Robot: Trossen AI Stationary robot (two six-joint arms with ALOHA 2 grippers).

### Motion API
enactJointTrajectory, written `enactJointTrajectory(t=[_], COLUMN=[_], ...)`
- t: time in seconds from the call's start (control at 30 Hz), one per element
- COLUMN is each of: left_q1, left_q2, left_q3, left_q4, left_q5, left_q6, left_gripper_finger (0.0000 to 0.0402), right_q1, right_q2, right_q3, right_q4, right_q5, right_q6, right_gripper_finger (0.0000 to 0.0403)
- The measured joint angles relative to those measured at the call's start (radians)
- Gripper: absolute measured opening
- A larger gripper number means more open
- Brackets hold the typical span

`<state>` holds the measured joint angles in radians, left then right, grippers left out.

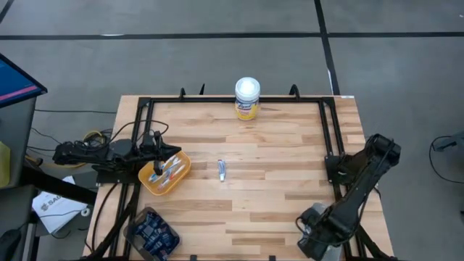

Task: Pick & Place Travel size toiletries
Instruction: Put the white toothpaste into the white bin

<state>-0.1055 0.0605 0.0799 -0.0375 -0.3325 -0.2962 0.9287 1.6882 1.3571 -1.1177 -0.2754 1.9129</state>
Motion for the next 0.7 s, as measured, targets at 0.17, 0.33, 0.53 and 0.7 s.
enactJointTrajectory(t=[0.17,0.33,0.53,0.7], left_q1=[0.000,0.000,0.000,0.000], left_q2=[0.000,0.000,0.001,0.000], left_q3=[0.000,-0.006,-0.042,-0.043], left_q4=[0.002,0.003,0.012,0.017], left_q5=[0.000,0.000,0.014,0.044], left_q6=[0.000,0.002,-0.023,-0.018], left_gripper_finger=[0.0000,0.0000,0.0000,0.0000], right_q1=[-0.037,-0.075,-0.126,-0.203], right_q2=[0.025,0.016,-0.065,-0.185], right_q3=[0.000,0.000,0.000,0.001], right_q4=[-0.007,-0.035,-0.095,-0.112], right_q5=[-0.051,-0.061,-0.051,0.084], right_q6=[-0.086,-0.140,-0.199,-0.209], right_gripper_finger=[0.0001,0.0036,0.0137,0.0215])
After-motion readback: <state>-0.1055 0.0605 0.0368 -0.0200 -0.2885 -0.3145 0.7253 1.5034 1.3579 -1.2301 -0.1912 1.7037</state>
